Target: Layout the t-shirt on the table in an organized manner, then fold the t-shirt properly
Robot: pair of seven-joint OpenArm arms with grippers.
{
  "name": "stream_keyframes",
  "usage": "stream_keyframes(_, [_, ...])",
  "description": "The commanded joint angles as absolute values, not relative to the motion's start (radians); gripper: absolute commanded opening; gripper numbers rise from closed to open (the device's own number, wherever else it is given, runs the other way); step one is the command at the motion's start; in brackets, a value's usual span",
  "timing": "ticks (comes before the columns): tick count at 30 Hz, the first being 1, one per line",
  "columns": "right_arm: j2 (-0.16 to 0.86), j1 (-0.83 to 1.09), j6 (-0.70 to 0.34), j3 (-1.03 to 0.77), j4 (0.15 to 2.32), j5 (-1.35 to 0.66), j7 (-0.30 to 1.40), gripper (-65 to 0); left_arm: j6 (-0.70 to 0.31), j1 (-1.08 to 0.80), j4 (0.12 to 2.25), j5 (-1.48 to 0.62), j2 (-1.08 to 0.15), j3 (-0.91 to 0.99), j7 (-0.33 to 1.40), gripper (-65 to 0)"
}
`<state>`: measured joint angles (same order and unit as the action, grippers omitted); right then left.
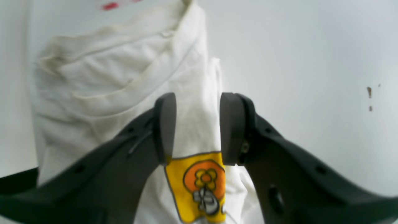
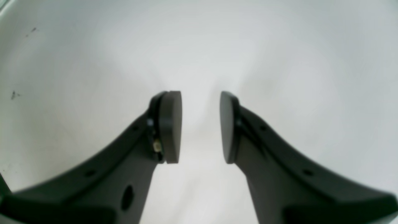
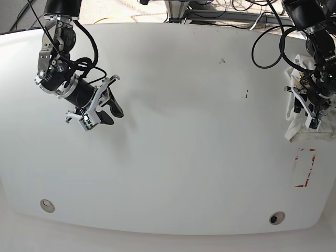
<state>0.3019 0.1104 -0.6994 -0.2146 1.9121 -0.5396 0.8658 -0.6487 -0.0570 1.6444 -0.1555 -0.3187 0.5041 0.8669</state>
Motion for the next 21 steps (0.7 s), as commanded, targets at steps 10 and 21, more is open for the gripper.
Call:
stream_keyframes(10, [0.275,0.116,-0.698,-0.220,1.952,-0.553,0.842,-45.5,-0.688,-0.036,1.257,-0.044,-0.406,0.562,0.624,-43.3])
stream_keyframes(21, [0.275,0.128,-0.698,-0.196,1.952,-0.553,0.842,-45.5,-0.690,-0.042,1.170,-0.045,-0.464,0.593,0.579,-43.3])
